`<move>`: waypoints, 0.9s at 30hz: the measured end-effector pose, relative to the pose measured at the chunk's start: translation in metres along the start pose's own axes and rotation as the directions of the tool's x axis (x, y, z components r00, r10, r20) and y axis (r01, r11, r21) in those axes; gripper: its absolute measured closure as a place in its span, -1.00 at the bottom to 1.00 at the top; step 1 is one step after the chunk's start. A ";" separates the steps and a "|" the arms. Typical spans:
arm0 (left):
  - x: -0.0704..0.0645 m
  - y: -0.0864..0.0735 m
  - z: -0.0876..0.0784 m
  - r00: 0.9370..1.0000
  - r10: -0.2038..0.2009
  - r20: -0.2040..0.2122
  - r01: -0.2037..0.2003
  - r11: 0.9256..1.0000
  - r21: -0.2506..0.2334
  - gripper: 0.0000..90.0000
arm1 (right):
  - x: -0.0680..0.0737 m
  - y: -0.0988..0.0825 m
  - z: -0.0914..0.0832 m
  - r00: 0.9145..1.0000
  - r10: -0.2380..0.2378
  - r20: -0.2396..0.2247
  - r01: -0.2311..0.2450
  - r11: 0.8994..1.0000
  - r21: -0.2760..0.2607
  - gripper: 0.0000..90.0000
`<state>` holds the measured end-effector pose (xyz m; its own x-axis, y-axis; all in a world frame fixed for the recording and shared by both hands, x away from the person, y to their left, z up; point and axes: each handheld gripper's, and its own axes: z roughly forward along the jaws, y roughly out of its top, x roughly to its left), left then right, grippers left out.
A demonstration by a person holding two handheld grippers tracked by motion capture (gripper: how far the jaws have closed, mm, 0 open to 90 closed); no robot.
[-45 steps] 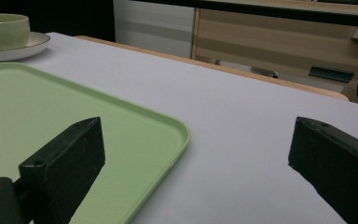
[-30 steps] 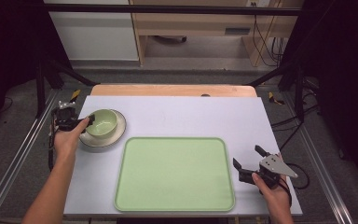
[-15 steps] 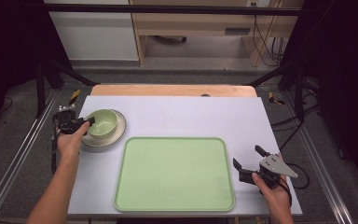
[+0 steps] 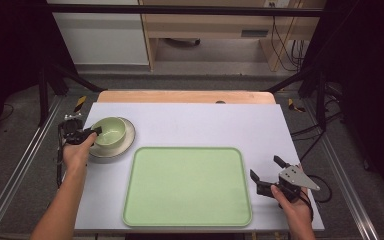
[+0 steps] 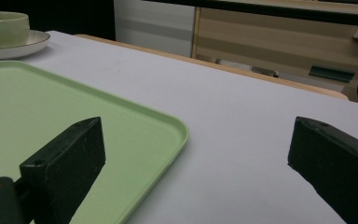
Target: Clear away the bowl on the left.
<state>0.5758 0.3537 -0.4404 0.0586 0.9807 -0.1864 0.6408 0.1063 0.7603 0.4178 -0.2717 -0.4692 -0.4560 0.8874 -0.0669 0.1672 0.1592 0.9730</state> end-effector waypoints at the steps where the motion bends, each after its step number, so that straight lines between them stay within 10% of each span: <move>1: 0.000 0.000 0.000 1.000 -0.002 0.002 0.002 1.000 0.001 0.33 | 0.000 0.000 0.000 1.000 -0.001 0.000 0.001 1.000 -0.001 -0.91; 27: -0.001 -0.003 0.004 1.000 -0.021 0.005 0.021 0.999 0.031 0.60 | 0.000 0.000 0.000 1.000 0.001 -0.001 -0.001 1.000 0.003 -0.91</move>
<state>0.5766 0.3518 -0.4450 0.0488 0.9775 -0.2050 0.6650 0.1214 0.7369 0.4181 -0.2722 -0.4697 -0.4571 0.8870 -0.0655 0.1700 0.1594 0.9725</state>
